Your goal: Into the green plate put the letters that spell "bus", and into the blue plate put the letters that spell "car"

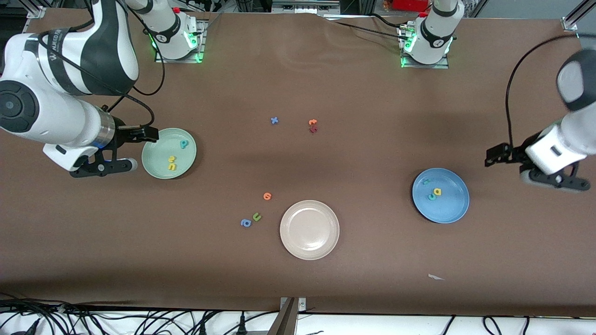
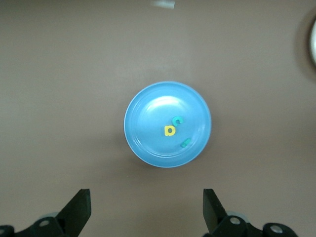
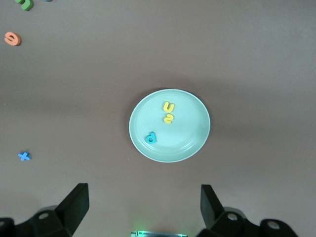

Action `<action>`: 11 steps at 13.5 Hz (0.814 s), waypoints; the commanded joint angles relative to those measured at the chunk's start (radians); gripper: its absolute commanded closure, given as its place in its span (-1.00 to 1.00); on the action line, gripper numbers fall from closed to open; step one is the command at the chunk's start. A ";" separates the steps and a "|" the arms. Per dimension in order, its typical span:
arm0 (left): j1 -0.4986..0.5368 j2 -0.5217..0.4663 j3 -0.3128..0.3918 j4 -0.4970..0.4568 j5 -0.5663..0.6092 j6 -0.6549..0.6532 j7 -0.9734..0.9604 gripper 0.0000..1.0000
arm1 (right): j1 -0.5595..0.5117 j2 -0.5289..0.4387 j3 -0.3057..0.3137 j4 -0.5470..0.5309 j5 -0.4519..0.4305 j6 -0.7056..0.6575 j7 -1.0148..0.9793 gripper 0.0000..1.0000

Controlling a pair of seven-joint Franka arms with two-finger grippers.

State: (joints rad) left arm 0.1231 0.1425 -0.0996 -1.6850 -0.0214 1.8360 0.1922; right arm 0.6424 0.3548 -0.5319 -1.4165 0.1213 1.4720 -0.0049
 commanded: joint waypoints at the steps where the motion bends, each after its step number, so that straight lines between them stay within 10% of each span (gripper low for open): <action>1: -0.055 -0.099 0.044 -0.024 -0.032 -0.056 -0.019 -1.00 | -0.143 -0.112 0.215 -0.076 -0.101 0.037 0.137 -1.00; 4: -0.106 -0.136 0.075 -0.024 -0.032 -0.089 -0.020 -1.00 | -0.309 -0.242 0.361 -0.244 -0.133 0.160 0.134 -1.00; 11: -0.085 -0.135 0.072 -0.025 -0.023 -0.089 -0.027 -1.00 | -0.569 -0.411 0.484 -0.312 -0.135 0.154 0.086 -1.00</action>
State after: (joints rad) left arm 0.0353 0.0208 -0.0278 -1.7052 -0.0222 1.7506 0.1654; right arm 0.1160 0.0133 -0.1041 -1.6458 0.0026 1.6308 0.0762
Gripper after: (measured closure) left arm 0.000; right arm 0.000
